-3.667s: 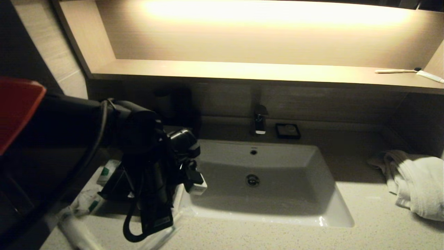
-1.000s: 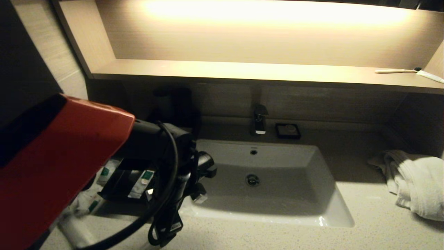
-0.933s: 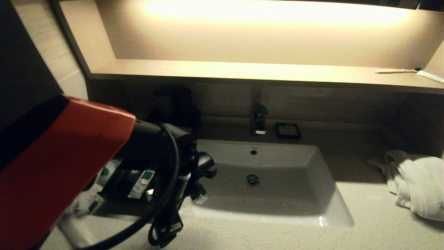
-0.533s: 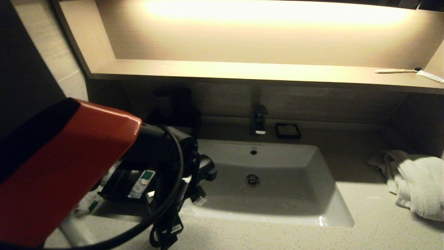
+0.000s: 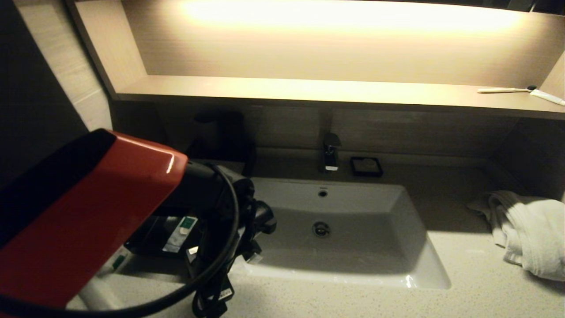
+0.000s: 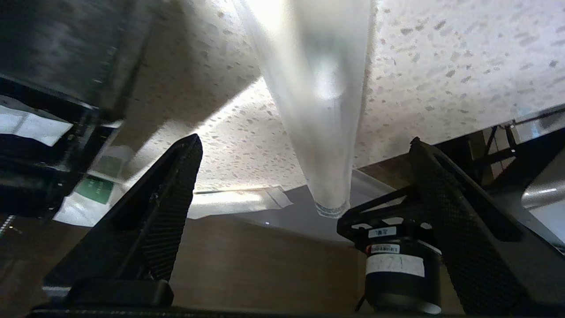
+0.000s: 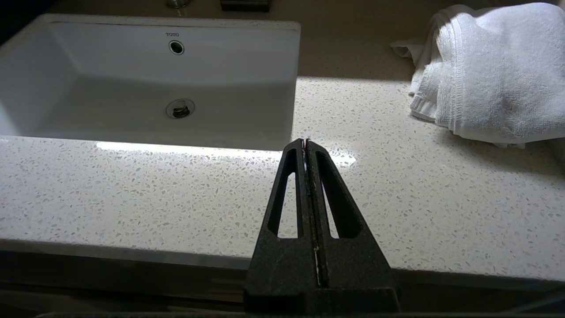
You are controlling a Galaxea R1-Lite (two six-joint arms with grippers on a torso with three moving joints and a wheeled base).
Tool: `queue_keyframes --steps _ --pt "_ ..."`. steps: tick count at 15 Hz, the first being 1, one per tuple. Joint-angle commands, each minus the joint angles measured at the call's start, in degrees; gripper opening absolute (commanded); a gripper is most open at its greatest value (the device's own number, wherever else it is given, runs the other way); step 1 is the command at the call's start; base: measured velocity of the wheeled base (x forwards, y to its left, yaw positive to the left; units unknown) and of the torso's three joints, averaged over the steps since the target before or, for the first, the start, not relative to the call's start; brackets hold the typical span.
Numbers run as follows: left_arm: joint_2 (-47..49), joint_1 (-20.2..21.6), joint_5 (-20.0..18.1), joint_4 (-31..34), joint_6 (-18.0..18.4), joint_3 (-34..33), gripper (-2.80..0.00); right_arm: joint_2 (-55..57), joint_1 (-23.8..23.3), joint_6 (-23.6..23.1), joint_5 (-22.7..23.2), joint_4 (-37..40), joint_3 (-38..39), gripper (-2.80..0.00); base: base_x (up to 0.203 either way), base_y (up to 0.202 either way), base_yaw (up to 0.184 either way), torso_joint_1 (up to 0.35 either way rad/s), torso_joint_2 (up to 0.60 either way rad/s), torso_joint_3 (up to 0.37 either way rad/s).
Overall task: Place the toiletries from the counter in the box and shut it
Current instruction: Pick up the bathroom toiletry
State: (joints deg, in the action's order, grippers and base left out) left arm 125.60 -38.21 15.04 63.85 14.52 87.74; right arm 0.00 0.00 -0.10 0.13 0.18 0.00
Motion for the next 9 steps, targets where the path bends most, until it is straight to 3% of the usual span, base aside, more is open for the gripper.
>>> queue_keyframes --steps 1,9 --pt "0.1 0.1 -0.3 0.7 0.0 0.0 0.0 0.0 0.0 0.0 0.0 0.0 0.0 -2.8 0.0 0.0 0.0 0.0 0.0 0.0" --pt "1.7 0.1 -2.4 0.7 -1.7 -0.2 0.0 0.0 0.0 0.0 0.0 0.0 0.0 -2.8 0.0 0.0 0.0 0.0 0.0 0.0"
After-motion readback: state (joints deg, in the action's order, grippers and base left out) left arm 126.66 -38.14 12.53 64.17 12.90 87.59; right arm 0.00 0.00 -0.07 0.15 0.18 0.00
